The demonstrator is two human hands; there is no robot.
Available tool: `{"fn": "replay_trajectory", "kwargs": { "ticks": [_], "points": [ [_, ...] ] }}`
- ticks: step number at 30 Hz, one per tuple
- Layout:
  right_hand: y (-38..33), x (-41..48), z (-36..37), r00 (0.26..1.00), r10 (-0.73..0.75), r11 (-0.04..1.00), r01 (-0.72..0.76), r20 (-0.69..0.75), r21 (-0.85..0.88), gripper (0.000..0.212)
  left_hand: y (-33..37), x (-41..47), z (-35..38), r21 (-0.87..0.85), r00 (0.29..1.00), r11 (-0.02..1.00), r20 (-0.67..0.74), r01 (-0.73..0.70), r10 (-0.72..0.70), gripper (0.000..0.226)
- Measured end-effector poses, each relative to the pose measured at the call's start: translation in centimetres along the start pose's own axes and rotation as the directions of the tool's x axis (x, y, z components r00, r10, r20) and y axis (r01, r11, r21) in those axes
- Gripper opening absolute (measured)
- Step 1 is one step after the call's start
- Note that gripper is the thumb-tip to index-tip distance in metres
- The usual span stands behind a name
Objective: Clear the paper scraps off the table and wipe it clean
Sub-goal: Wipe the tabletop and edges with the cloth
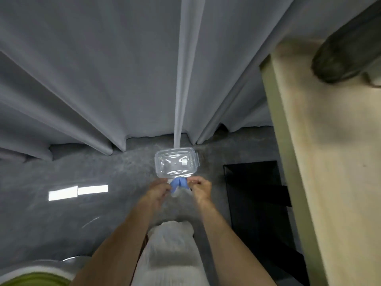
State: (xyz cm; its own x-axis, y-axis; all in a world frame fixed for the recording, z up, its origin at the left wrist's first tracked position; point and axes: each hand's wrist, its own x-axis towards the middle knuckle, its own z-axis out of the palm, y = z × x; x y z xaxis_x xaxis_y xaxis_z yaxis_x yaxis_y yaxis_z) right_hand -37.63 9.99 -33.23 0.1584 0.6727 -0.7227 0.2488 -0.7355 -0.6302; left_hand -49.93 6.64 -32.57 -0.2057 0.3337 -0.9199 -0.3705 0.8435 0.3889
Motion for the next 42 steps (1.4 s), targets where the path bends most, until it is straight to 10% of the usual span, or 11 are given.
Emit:
{"fn": "replay_trajectory", "kwargs": {
  "ticks": [16, 29, 32, 42],
  "points": [
    [-22.6, -27.9, -16.6, 0.981, -0.192, 0.934, 0.188, -0.016, 0.304, 0.030, 16.2, -32.1, 1.0, 0.511, 0.888, 0.732, 0.337, -0.451, 0.312, 0.079],
    [-13.7, -36.0, -33.3, 0.984, -0.024, 0.632, 0.150, -0.174, 0.760, 0.061, 11.8, -44.9, 17.6, 0.334, 0.410, 0.281, 0.868, -0.900, 0.281, 0.080],
    [-11.7, -37.6, -35.9, 0.970, -0.004, 0.689, 0.180, -0.244, 0.702, 0.064, 9.7, -46.8, 20.3, 0.309, 0.324, 0.096, 0.906, -0.946, 0.272, 0.081],
    [-9.0, -39.1, -41.7, 0.936, 0.002, 0.917, 0.140, -0.353, 0.375, 0.032, 5.9, -49.7, 27.1, 0.236, 0.238, 0.034, 0.963, -0.971, 0.123, 0.066]
  ]
}}
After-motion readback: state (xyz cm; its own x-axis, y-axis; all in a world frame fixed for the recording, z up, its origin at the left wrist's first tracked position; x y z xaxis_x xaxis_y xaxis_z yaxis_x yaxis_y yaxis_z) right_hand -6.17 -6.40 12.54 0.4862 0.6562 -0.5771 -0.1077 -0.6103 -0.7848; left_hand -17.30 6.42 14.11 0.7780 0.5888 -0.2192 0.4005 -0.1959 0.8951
